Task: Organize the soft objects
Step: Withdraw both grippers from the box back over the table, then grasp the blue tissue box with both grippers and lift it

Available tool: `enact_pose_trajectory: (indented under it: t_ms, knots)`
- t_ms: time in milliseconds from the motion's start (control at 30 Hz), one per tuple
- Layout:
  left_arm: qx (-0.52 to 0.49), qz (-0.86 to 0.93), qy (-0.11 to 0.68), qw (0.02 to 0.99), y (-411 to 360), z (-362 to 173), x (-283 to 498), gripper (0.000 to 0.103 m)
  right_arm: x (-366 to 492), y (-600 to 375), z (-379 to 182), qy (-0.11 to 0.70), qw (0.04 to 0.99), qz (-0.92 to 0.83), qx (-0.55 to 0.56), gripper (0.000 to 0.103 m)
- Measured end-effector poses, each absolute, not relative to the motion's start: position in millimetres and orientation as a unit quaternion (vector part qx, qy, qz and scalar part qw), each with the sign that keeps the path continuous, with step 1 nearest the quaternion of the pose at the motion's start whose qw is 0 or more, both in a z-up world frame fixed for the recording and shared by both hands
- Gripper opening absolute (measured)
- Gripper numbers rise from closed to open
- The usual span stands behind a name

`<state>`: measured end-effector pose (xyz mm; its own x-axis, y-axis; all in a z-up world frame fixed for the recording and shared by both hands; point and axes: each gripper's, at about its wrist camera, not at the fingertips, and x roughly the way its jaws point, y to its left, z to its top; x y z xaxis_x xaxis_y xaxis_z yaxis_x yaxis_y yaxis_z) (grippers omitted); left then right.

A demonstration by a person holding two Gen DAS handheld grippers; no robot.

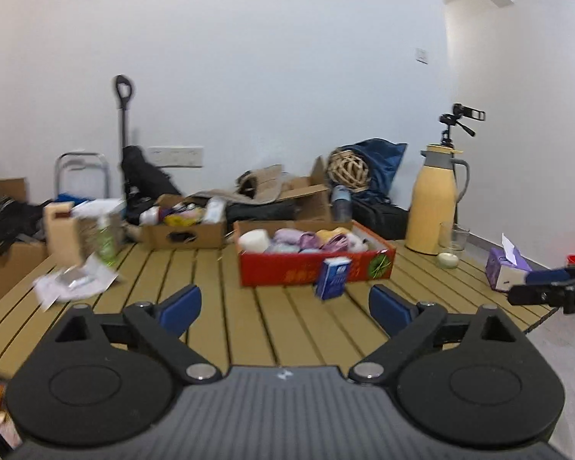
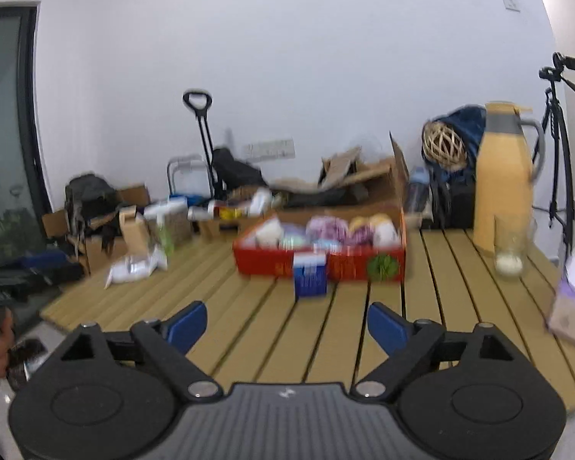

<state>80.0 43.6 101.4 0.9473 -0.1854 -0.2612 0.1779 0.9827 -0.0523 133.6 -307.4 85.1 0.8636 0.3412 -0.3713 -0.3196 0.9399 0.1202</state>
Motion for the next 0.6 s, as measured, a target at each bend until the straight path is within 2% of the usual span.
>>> enact_pose_trajectory:
  t_ms: [133, 333, 600]
  knots:
    - [-0.045, -0.079, 0.134, 0.987, 52.6, 96.8, 53.8, 0.098, 95.9, -310.3, 67.8, 0.204, 0.963, 0.17, 0.053, 0.091]
    - [-0.038, -0.085, 0.124, 0.988, 43.5, 101.6, 60.1, 0.1, 91.6, -306.3, 69.1, 0.192, 0.968, 0.154, 0.044, 0.091]
    - [-0.019, -0.097, 0.169, 0.981, 19.9, 77.0, 106.4, 0.1, 133.8, -312.3, 56.9, 0.192, 0.968, 0.145, 0.072, 0.089]
